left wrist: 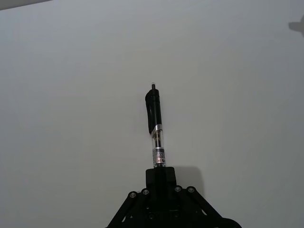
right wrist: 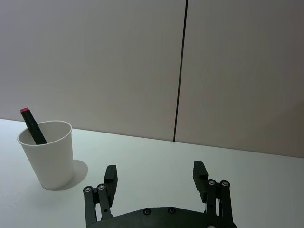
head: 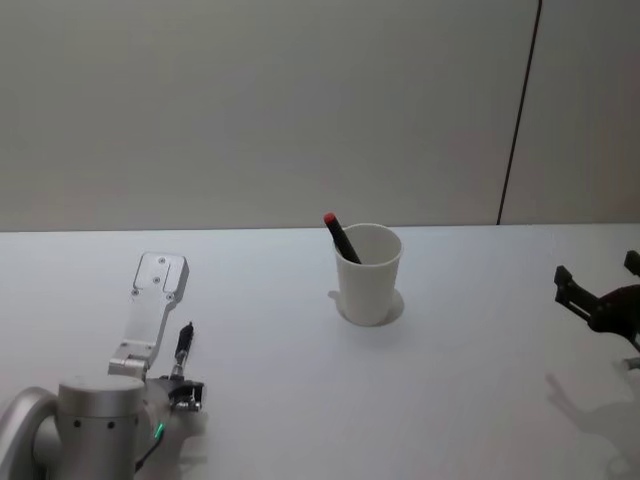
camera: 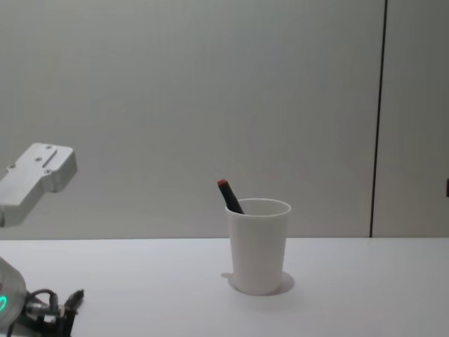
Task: Place the pen into the pen holder.
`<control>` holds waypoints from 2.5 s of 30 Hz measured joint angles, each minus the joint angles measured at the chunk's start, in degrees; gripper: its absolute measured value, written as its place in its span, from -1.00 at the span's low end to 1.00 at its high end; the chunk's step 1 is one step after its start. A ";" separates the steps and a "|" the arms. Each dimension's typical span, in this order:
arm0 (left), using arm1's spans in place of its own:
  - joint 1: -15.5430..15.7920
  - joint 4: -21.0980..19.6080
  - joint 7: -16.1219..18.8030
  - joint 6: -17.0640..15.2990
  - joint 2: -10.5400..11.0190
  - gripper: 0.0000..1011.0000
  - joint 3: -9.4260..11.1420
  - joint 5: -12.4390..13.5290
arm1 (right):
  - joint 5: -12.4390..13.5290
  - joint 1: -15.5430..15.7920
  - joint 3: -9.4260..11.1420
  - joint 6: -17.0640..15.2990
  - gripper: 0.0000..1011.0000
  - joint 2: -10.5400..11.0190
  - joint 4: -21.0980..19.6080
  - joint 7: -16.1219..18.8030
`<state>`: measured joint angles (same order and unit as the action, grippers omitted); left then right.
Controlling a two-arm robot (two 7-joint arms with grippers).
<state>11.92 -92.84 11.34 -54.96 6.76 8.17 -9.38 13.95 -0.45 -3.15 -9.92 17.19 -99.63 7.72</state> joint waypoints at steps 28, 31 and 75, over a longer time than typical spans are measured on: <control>0.51 -2.46 -10.68 8.67 2.19 -0.74 -1.23 4.97 | 0.00 0.00 0.00 0.00 0.98 0.00 0.00 0.00; 0.47 -2.79 -12.91 10.94 2.74 -0.74 -1.07 6.01 | 0.00 0.00 0.00 0.00 0.98 0.00 0.00 0.00; 4.16 1.03 -41.15 44.02 6.07 -0.75 0.86 6.10 | 0.00 0.00 0.00 0.00 0.98 0.00 0.00 0.00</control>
<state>16.08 -91.81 -29.81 -10.94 12.83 9.04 -3.28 13.95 -0.45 -3.15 -9.92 17.19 -99.63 7.72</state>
